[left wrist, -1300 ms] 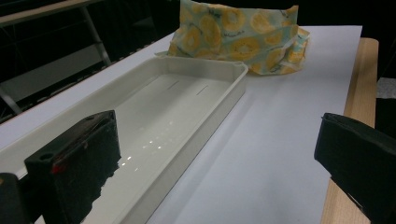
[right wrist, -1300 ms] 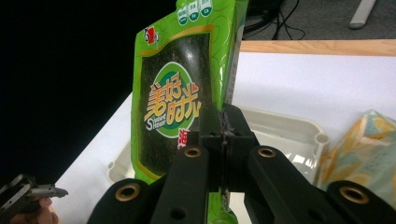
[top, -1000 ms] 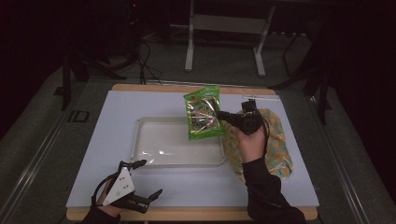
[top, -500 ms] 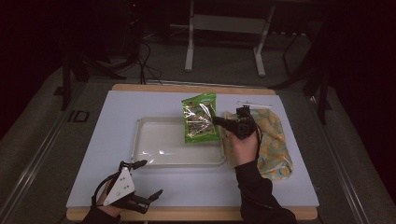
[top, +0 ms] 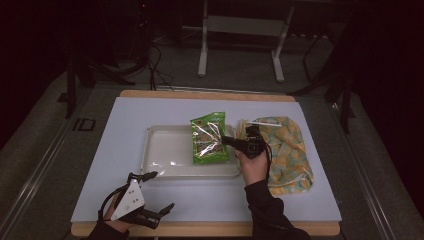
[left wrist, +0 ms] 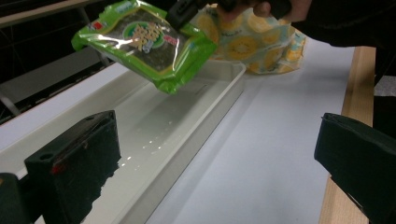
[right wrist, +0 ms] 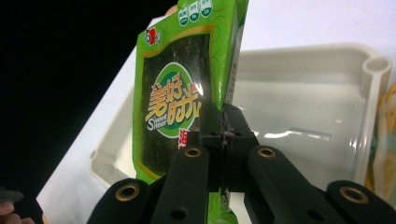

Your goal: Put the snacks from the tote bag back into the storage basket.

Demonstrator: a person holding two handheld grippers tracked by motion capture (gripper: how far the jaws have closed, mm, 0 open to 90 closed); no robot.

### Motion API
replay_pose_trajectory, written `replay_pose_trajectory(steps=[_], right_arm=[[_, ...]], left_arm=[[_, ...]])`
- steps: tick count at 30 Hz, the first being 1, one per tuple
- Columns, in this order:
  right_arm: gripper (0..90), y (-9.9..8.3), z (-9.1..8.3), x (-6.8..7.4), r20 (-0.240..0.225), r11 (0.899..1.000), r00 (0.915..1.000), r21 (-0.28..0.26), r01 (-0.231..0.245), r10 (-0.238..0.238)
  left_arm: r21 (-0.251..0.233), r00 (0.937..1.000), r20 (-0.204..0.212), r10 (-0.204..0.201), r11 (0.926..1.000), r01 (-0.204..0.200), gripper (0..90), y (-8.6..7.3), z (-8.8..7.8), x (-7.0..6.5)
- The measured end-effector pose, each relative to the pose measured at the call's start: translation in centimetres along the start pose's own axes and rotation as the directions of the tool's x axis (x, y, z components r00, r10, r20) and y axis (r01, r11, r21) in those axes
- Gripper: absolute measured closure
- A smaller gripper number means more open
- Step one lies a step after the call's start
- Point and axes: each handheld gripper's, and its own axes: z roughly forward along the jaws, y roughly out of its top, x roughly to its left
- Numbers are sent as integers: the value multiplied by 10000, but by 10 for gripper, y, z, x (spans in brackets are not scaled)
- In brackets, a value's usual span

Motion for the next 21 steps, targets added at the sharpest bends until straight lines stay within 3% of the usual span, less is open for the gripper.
replay_pose_trajectory(steps=[21], right_arm=[[889,-32,21,-19,331,9958,9966,497,-764,748]], left_arm=[[30,10000,2,33,10000,-33,8,0,0,0]])
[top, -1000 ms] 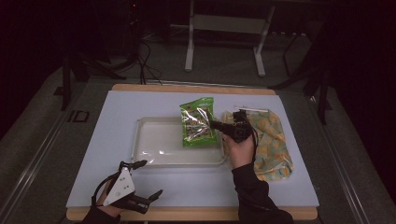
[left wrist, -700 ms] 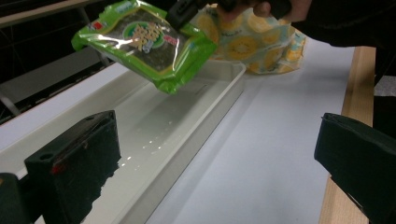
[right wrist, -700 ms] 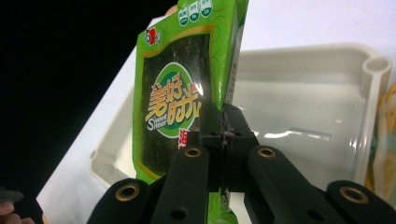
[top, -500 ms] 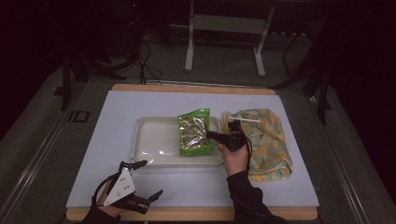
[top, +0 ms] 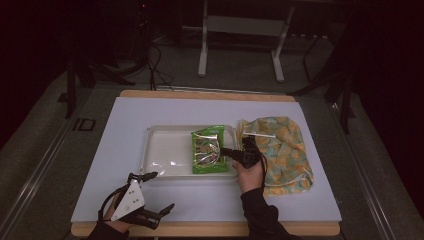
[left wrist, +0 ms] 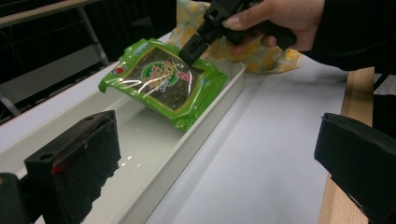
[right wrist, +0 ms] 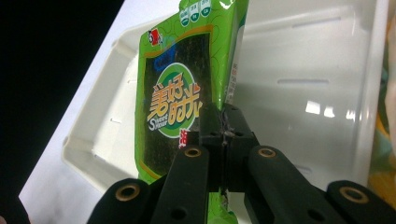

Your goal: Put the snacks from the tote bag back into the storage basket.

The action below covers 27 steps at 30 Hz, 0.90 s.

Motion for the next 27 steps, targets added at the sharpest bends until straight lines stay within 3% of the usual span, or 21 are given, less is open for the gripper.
replay_pose_trajectory(steps=[13,27], right_arm=[[887,-12,5,-8,168,9986,9997,491,-205,197],[867,-7,11,-7,740,9947,9972,1025,18,-94]], left_arm=[[-5,10000,10,12,10000,-12,8,0,0,0],[-15,10000,23,-7,10000,7,8,0,1,0]])
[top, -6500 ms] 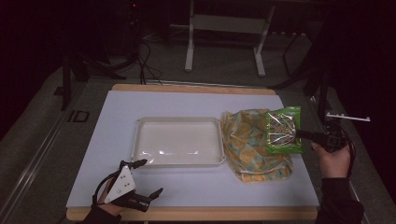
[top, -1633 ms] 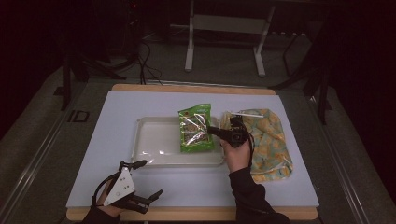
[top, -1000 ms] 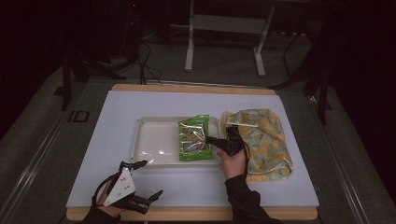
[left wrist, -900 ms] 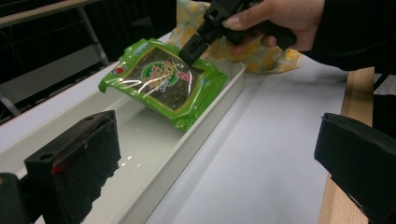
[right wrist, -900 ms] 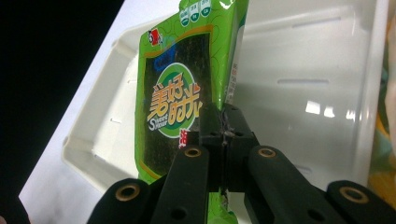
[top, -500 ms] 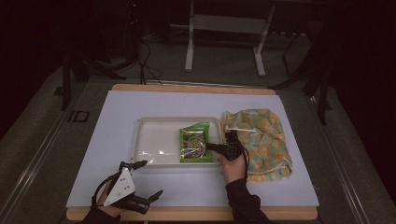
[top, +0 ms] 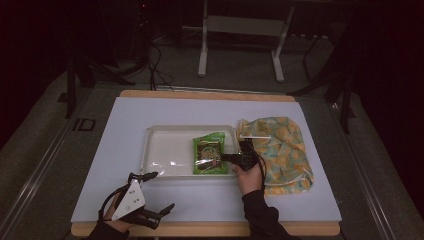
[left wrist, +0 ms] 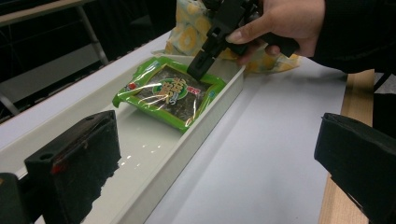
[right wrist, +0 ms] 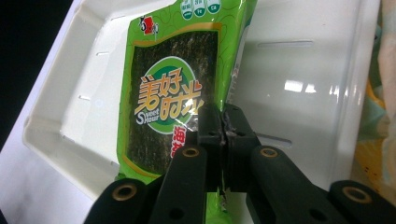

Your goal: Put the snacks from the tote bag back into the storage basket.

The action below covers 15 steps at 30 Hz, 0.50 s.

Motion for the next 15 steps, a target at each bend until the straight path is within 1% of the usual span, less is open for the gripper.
replay_pose_trajectory(steps=[4,8,15], right_arm=[[847,0,0,1,54,10000,10000,29,41,-42],[823,0,-1,1,-15,10000,10000,43,2,-2],[769,2,-3,2,107,9998,9998,94,160,-161]], left_arm=[[-33,10000,-16,-47,10000,47,8,0,0,0],[-12,10000,-5,-4,10000,4,8,0,0,0],[7,10000,-12,4,10000,-4,8,0,0,0]])
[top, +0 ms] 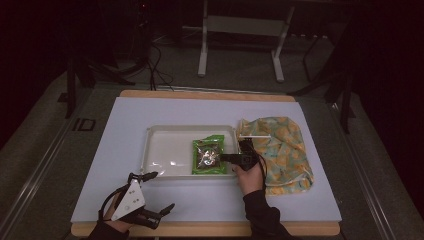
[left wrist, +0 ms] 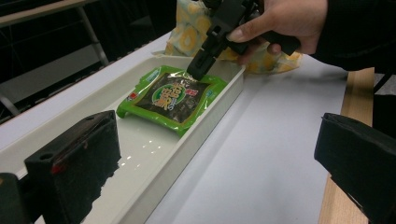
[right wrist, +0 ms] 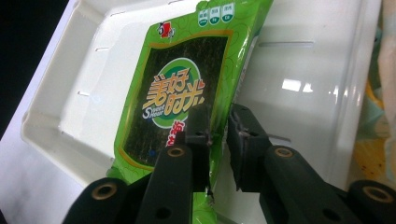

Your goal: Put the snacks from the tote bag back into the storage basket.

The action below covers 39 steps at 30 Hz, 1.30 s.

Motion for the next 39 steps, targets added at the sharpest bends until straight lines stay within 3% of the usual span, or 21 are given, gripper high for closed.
replay_pose_trajectory(steps=[8,18,24,31,39], right_arm=[[672,8,-7,8,111,9985,9984,-9,550,-550],[637,21,-24,25,-75,9913,9917,-285,1285,-1287],[572,29,-38,35,54,9774,9790,-557,2038,-2038],[467,40,-54,37,239,9611,9642,-780,2650,-2640],[370,53,-76,33,554,9478,9553,-1205,2952,-2905]], left_arm=[[18,10000,8,24,10000,-24,8,0,0,0],[38,10000,14,40,10000,-40,8,0,0,0],[36,10000,15,39,10000,-39,8,0,0,0],[53,10000,16,35,10000,-35,8,0,0,0],[89,10000,45,72,9999,-72,8,0,1,0]])
